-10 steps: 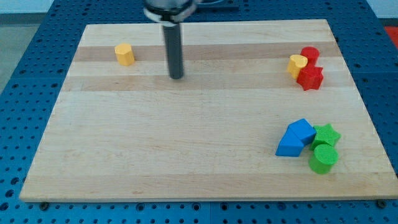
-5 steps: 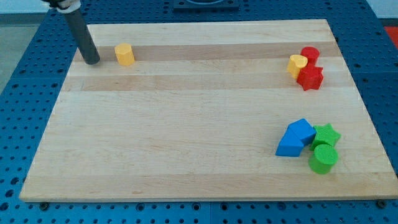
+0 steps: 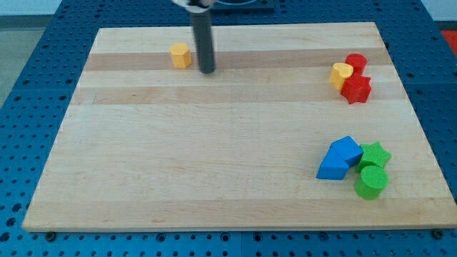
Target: Push the yellow hexagon parallel to the yellow heart
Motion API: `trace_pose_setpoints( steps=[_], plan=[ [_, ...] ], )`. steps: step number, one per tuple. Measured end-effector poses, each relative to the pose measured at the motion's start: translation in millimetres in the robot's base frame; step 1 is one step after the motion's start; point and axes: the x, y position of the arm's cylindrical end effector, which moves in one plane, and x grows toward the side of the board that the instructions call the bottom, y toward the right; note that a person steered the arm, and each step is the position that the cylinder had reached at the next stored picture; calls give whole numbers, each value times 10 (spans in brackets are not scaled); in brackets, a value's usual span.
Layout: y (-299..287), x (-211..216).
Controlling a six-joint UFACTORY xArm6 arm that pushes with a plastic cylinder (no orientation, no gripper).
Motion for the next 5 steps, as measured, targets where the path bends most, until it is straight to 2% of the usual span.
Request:
trace_pose_setpoints(
  steps=[1,2,5],
  plan=[
    [515,0],
    [553,28],
    [-1117,28]
  ],
)
